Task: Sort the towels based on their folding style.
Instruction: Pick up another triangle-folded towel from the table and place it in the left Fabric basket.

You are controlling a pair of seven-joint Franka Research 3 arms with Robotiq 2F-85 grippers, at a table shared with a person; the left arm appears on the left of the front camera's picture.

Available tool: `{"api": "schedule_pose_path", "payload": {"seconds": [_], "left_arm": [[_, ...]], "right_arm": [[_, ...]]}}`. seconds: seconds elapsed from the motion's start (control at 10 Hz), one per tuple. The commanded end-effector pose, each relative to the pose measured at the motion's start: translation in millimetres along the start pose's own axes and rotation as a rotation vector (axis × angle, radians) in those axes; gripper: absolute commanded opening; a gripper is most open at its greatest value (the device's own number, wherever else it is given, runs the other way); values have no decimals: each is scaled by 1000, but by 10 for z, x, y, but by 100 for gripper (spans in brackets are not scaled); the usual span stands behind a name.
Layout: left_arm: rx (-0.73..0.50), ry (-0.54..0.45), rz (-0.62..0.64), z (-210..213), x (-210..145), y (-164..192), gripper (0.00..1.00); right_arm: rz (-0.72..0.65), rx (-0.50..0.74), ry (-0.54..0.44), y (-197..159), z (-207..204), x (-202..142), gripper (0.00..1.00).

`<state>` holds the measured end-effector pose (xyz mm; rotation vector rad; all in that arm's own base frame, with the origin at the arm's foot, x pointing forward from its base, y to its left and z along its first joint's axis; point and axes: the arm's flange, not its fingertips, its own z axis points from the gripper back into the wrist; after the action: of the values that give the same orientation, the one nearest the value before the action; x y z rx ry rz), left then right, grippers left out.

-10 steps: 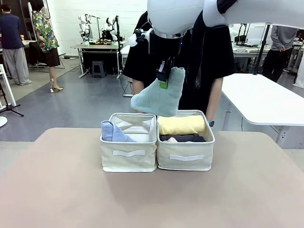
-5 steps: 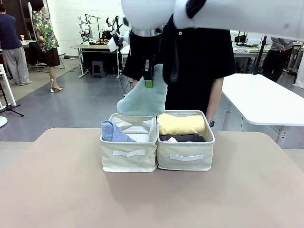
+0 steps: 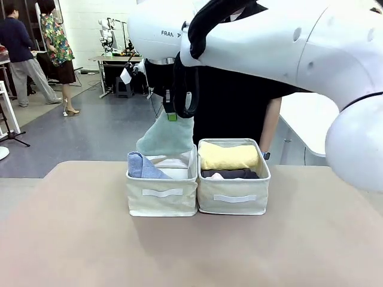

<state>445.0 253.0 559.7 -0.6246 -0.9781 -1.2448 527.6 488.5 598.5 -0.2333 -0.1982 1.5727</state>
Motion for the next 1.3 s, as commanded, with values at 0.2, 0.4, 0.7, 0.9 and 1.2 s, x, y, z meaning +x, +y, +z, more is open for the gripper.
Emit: {"api": "schedule_pose_path", "payload": {"seconds": [0.2,0.4,0.7,0.9,1.2], "left_arm": [[1,2,-3,16,8,-9,100],[1,2,-3,16,8,-9,100],[1,2,-3,16,8,-9,100],[1,2,-3,16,8,-9,100],[1,2,-3,16,8,-9,100]], "right_arm": [[-51,-2,-32,-289,-81,110,19],[-38,-12,-63,-268,-192,63,19],[-33,-15,-67,-242,-410,-2,19],[-39,-1,-55,-205,-508,-44,19],[-49,16,-29,-154,-611,-136,19]]}}
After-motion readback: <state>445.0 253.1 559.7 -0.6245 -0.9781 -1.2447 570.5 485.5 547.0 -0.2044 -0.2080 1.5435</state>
